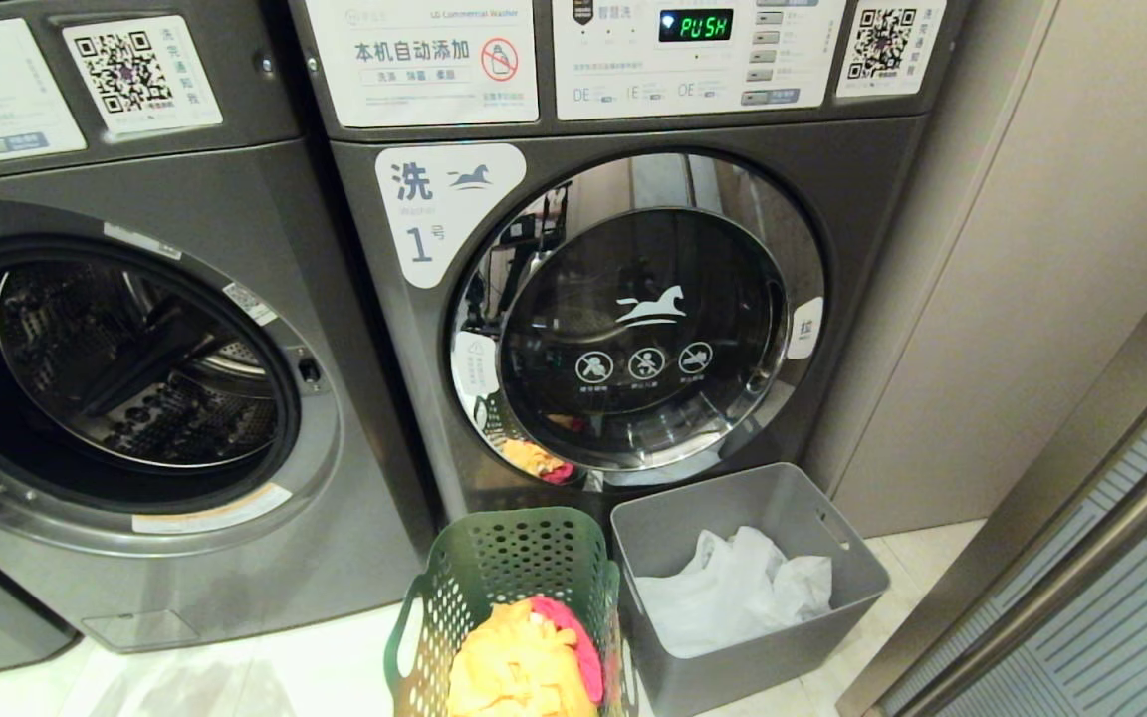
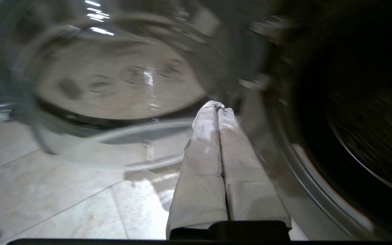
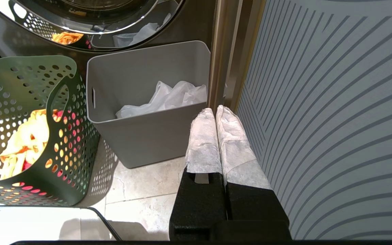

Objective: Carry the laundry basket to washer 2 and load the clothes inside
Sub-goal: Open the lid of the washing machine

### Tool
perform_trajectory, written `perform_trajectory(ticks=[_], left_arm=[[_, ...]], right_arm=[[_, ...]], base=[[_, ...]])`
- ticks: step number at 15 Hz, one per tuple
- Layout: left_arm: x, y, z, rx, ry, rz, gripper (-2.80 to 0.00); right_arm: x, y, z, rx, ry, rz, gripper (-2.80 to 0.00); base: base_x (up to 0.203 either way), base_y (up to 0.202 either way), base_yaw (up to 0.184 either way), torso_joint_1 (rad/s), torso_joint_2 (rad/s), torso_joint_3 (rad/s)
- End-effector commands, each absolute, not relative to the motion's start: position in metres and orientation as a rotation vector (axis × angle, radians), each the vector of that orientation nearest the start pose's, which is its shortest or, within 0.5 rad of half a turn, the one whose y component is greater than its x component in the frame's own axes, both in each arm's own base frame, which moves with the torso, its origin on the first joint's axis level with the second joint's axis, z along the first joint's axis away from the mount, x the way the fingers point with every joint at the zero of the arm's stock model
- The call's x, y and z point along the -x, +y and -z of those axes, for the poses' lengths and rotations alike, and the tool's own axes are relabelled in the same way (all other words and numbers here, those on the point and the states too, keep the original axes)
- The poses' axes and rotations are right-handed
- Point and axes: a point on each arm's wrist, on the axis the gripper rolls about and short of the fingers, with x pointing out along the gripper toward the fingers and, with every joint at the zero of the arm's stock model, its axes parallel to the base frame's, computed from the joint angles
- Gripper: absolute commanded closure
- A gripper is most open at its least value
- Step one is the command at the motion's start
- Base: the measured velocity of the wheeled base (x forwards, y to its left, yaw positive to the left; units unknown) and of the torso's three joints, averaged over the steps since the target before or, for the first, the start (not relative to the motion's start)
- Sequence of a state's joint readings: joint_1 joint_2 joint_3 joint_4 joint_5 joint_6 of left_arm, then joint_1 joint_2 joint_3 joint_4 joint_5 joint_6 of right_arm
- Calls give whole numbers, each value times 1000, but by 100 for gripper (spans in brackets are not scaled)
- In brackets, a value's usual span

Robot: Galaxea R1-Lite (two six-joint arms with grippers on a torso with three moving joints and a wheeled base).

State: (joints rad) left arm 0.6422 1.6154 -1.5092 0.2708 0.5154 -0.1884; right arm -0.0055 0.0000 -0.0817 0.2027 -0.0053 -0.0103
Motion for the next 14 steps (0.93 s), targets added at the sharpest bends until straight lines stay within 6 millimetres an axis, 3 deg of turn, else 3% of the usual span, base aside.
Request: perform_trajectory(ticks=[1, 2, 4, 7, 10, 14], left_arm=[[-203, 90, -331, 158, 252, -843, 0], [-191, 63, -320, 137, 281, -714, 0], [-171, 28, -292, 75, 339, -521, 0], [-158, 12, -261, 49, 397, -413, 0], [-194, 13, -237, 158, 497, -486, 0], [-241, 26, -208, 195, 550, -750, 0]], right_arm=[[30, 0, -77, 11, 124, 12, 0], [30, 0, -77, 11, 123, 12, 0], [30, 0, -77, 11, 123, 10, 0], [30, 0, -77, 11, 121, 10, 0], [30, 0, -77, 11, 123, 11, 0], [30, 0, -77, 11, 123, 10, 0]], base=[[0, 0, 0, 0, 0, 0], [0, 0, 0, 0, 0, 0], [0, 0, 0, 0, 0, 0], [0, 0, 0, 0, 0, 0], [0, 0, 0, 0, 0, 0], [0, 0, 0, 0, 0, 0]])
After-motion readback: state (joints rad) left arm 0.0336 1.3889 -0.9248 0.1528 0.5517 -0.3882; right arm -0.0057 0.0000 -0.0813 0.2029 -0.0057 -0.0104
